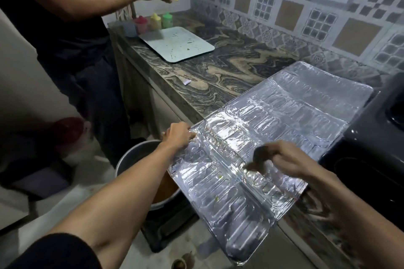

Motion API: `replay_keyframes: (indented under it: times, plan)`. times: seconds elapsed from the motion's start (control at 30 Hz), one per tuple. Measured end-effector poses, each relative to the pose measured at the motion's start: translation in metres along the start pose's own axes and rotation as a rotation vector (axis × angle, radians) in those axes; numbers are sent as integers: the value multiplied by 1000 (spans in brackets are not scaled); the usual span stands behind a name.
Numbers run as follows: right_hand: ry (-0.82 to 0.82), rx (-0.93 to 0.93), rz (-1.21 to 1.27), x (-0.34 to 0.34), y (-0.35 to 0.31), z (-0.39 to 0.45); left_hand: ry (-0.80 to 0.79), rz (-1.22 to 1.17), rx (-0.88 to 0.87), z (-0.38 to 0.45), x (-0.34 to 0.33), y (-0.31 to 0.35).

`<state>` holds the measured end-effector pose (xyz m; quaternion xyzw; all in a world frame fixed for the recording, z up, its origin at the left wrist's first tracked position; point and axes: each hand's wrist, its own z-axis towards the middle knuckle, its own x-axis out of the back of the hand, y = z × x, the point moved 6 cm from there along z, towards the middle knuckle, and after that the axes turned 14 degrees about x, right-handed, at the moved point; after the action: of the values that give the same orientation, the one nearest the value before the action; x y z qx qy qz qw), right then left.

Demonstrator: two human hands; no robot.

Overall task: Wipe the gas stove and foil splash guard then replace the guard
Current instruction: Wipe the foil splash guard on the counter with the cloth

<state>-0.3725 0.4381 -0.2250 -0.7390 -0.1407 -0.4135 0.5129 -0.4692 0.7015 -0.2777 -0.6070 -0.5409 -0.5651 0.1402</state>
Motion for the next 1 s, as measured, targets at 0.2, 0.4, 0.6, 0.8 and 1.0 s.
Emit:
replay_keyframes:
  times: [0.2,0.4,0.6,0.8,1.0]
  plan:
    - [220,219,-37,-35,-66,54,10,-21,-21,-9,1,11]
    - [-61,427,-415,-95,-48,40,98,-2,-46,-13,-5,17]
    - [-472,174,-626,-79,-18,-21,134,33,-68,-9,-11,17]
    - [-308,5,-259,-39,-46,-11,146,8,-76,-4,-10,16]
    - [-183,334,-399,-105,-74,-1,165,109,-119,-5,-7,22]
